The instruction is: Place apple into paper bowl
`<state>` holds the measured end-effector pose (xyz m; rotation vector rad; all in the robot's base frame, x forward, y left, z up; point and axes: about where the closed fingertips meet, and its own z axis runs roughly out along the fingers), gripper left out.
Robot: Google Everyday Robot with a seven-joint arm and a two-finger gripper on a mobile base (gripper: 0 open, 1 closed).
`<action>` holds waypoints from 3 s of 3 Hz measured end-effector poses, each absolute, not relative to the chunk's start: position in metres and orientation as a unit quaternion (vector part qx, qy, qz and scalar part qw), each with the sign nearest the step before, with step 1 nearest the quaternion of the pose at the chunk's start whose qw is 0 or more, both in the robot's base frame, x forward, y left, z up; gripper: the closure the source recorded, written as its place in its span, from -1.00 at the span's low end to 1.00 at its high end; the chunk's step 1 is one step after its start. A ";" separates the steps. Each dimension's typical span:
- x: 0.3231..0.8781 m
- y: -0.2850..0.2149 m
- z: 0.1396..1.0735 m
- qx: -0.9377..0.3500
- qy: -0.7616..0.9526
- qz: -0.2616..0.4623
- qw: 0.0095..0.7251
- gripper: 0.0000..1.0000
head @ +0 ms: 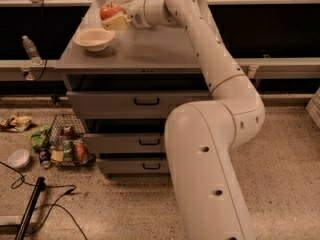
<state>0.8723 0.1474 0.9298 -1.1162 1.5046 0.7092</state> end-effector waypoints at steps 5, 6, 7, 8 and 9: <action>0.871 0.230 0.905 -0.513 0.635 0.288 0.500 -0.87; 0.874 0.228 0.915 -0.511 0.628 0.283 0.514 -1.00; 0.880 0.212 0.929 -0.496 0.624 0.281 0.534 -1.00; 0.894 0.163 0.953 -0.463 0.625 0.268 0.568 -1.00; 0.913 0.079 0.987 -0.403 0.641 0.230 0.611 -1.00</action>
Offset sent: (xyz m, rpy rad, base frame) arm 0.0594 0.0664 -0.0096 -0.1152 0.0774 0.0504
